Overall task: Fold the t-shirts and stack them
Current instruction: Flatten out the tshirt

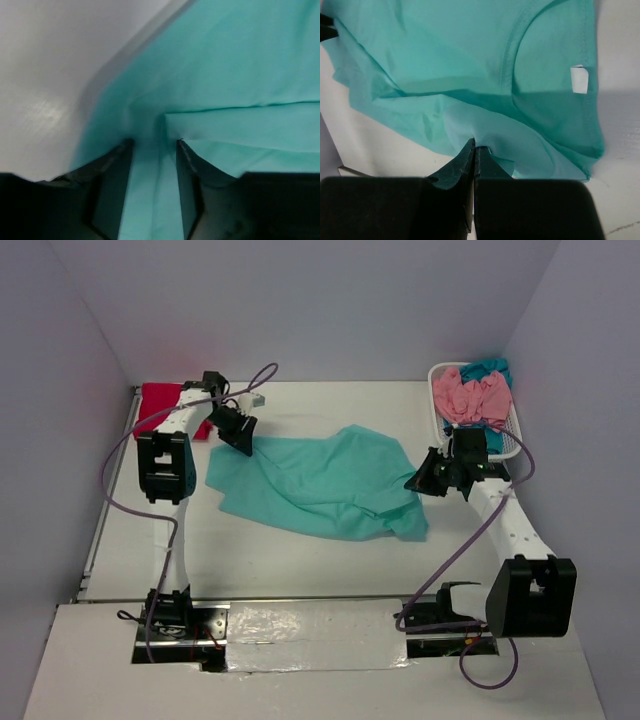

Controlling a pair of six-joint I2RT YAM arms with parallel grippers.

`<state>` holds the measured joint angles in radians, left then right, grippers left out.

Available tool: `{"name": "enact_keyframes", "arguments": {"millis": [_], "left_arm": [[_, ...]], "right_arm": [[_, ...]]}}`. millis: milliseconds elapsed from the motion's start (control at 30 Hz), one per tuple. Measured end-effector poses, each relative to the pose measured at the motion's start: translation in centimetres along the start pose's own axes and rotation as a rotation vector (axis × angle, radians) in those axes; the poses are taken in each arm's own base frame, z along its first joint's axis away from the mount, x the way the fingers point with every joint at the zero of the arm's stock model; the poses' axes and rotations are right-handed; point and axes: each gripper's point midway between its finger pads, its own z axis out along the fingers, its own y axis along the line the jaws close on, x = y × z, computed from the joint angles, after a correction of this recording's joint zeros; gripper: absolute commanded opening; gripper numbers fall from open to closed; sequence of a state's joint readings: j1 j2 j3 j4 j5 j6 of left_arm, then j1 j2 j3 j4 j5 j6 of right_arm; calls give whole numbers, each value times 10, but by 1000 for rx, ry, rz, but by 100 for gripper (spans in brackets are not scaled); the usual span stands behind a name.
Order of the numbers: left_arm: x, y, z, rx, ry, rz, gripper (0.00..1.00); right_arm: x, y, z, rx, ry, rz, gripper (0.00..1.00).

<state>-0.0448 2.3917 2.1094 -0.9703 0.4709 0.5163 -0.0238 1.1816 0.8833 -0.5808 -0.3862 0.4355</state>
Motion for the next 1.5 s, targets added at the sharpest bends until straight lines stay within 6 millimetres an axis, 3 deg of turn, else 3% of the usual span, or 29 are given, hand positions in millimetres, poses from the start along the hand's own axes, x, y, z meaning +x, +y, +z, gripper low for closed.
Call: {"name": "enact_keyframes", "arguments": {"millis": [33,67,133,167,200,300,400,500,700,867,1167,1500], "left_arm": [[4,1,9,18,6,-33,65],[3,0,6,24,-2,-45,71],[0,-1,-9,7,-41,-82,74],[-1,-4,-18,2,-61,-95,71],[1,-7,-26,-5,-82,-113,57],[7,-22,-61,-28,-136,-157,38],[8,-34,-86,-51,-174,-152,44],[17,-45,-77,-34,-150,-167,52],[52,-65,-28,25,-7,-220,60],[53,-68,-9,8,33,-212,59],[66,-46,-6,-131,75,-205,59],[73,-56,-12,-124,70,-220,54]], "right_arm": [[1,-4,5,12,14,0,0],[2,-7,9,21,23,1,0],[1,-9,11,30,26,-4,0],[1,-9,11,30,23,-10,0],[0,-9,11,29,19,-15,0],[-3,-10,11,34,8,-25,0],[-6,-9,10,34,-7,-31,0],[-9,-8,9,30,-24,-38,0],[-11,-9,9,38,-34,-44,0],[-7,-14,11,48,-33,-42,0],[-6,-15,7,56,-53,-51,0],[-6,-18,8,67,-53,-56,0]]}}
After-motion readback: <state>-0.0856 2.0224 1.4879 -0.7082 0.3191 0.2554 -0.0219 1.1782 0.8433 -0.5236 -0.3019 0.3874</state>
